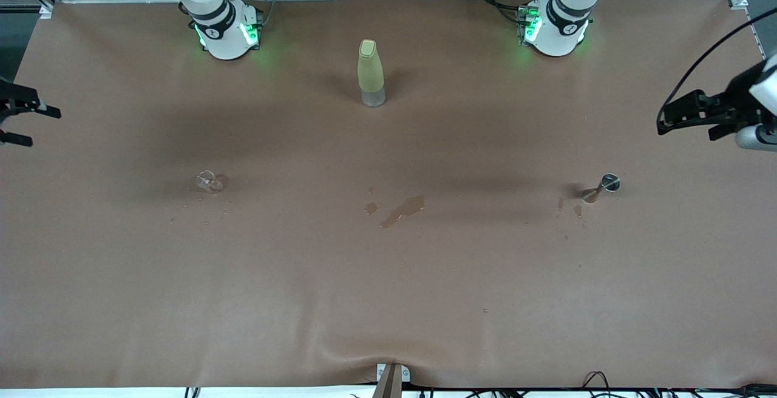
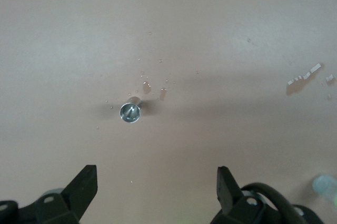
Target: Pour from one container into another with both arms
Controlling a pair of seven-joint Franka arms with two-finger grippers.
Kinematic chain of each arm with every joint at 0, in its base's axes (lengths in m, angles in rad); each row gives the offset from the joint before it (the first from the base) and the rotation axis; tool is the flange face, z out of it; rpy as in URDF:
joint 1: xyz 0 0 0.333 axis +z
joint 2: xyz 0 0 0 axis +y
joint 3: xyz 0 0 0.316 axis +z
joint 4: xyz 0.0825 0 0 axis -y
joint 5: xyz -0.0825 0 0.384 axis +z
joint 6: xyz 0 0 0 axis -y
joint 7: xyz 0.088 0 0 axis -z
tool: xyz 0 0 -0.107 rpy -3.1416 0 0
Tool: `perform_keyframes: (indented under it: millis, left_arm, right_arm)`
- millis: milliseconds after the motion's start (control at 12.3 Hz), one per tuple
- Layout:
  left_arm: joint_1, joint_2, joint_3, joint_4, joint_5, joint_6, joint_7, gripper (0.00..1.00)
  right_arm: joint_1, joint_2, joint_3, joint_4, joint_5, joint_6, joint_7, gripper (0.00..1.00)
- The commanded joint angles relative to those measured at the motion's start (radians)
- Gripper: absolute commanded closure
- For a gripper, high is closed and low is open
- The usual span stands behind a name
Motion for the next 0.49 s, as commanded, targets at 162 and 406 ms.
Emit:
perform_keyframes:
  millis: [162,406]
  left_arm:
    - [-0.091,-0.05,0.015,-0.046,0.046,0.047,-0.153,0.0]
    - [-0.103,-0.059,0.01,-0.061,0.079,0.047,-0.164,0.0]
  right_arm:
    - [0.011,-0.097,0.217,0.085,-0.189,-0.057,0.469,0.0]
    - [-0.052,-0.116,0.387,0.093,-0.238,-0.056,0.652,0.0]
